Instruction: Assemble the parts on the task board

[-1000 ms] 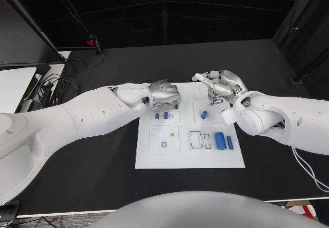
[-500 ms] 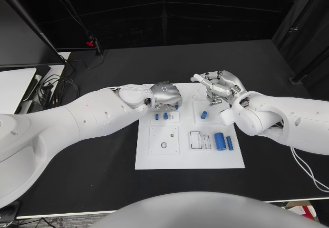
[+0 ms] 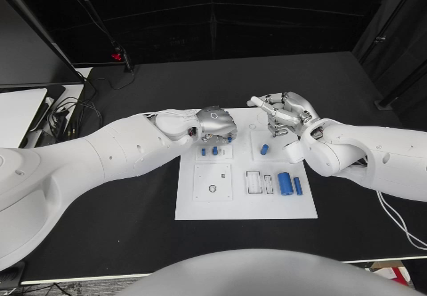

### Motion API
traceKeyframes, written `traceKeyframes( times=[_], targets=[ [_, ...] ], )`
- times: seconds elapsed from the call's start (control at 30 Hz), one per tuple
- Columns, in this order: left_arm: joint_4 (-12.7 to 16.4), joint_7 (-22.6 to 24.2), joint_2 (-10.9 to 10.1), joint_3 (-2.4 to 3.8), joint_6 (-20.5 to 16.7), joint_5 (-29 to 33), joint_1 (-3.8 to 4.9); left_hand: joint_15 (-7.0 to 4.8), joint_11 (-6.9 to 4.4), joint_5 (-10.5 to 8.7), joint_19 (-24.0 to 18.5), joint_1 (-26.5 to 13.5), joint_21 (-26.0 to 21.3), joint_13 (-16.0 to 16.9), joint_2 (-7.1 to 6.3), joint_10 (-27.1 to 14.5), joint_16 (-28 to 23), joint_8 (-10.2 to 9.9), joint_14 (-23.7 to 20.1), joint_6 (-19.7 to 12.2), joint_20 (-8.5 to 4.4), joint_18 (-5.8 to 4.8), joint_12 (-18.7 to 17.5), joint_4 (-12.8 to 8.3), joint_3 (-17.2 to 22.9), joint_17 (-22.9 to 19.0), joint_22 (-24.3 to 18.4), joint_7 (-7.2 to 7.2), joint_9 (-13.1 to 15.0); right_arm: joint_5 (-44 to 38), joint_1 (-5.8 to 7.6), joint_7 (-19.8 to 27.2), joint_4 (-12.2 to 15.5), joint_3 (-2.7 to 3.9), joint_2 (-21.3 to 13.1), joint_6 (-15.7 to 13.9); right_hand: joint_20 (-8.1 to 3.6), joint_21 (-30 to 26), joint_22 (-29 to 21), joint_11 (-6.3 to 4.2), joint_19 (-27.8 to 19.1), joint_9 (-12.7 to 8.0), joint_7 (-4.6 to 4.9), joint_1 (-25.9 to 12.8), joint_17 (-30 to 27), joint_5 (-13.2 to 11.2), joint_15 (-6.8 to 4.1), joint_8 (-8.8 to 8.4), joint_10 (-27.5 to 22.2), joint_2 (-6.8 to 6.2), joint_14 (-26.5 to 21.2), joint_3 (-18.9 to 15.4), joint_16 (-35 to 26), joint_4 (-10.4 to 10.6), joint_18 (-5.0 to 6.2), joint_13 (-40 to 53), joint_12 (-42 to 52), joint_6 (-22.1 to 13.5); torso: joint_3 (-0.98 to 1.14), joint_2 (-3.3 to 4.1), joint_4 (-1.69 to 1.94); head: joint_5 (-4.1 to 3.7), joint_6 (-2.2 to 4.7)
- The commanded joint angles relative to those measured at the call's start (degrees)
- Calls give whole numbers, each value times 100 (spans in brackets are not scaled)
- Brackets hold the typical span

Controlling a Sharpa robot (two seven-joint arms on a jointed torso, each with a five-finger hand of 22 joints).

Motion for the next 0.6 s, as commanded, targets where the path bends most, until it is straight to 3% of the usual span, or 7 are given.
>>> traceKeyframes(
  times=[0.03, 0.33, 0.6],
  targets=[
    [-3, -30, 1, -11, 142, -32, -13, -50, -4, -27, 608, 27, 18, 5, 23, 117, 5, 65, 603, 108, -50, -38, 39, -1, 72, 1508, 1509, -5, 28, 12, 7, 1, 15, 3, 4, 45, -8, 19, 1510, 36, 625, 0, 113, 8, 1509, 39, 32, 22, 597, 71, 595, -35, 14, 14, -40, 1507, 14, -53, 3, 3, 7, -6, -5],
    [-5, 84, -16, -11, -275, -33, -13, -58, -17, -13, 608, 22, 18, -2, 55, 474, 5, 168, 603, 403, -63, -38, 55, -2, 204, 1508, 1509, -17, 84, 12, 7, -6, 7, 3, 16, 50, -8, 19, 1510, 36, 625, 0, 113, 8, 1509, 39, 32, 22, 597, 71, 595, -35, 14, 14, -40, 1507, 14, -53, -5, 5, 3, -1, -1],
    [55, 270, -85, -9, -982, -33, 12, -78, -27, -4, 608, -76, 18, -4, 40, 637, 5, 196, 603, 532, -73, -38, 2, 7, 251, 1508, 1509, -32, 116, 12, 6, -16, -10, 3, 15, 50, -8, 19, 1510, 36, 625, 0, 113, 8, 1509, 39, 32, 22, 597, 71, 595, -35, 14, 14, -40, 1507, 14, -53, 1, 0, 13, -8, 12]
  ],
)
